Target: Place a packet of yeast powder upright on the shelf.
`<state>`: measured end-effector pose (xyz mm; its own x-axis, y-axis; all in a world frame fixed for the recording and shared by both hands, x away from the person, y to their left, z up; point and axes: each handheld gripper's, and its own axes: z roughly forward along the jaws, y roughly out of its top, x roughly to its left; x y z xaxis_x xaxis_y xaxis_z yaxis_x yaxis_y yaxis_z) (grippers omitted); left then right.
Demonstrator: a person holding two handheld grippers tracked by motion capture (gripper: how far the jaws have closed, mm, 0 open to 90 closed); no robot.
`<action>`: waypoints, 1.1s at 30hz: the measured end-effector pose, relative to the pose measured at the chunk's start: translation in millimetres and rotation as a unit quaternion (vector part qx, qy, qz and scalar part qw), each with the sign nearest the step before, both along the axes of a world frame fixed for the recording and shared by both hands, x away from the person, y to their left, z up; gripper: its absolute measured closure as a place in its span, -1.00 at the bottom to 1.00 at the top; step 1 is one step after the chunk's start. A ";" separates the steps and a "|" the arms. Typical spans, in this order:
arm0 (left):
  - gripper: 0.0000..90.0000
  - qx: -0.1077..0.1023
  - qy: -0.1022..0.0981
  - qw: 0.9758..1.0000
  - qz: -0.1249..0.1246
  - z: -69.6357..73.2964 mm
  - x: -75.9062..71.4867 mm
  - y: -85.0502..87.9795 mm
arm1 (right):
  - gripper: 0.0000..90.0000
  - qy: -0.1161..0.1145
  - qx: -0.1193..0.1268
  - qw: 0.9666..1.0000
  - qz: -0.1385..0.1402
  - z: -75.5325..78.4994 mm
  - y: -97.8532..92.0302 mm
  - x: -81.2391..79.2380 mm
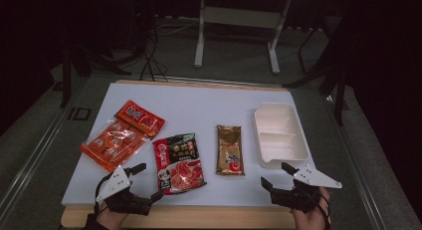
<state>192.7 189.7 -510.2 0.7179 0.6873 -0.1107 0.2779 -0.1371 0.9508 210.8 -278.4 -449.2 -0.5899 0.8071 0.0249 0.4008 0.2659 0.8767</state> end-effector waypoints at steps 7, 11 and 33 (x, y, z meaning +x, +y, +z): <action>-1.00 0.002 0.000 1.000 -0.004 -0.4 0.0 -2.2 | -0.68 0.004 -0.006 1.000 0.027 18.3 10.0 -0.5; -1.00 0.000 0.002 1.000 -0.001 -0.5 0.2 -1.5 | -0.65 0.012 0.001 0.999 0.047 26.5 15.9 2.9; -1.00 0.005 0.010 1.000 -0.005 -2.6 1.7 -2.6 | -0.75 -0.030 -0.009 0.998 0.055 75.5 46.7 51.4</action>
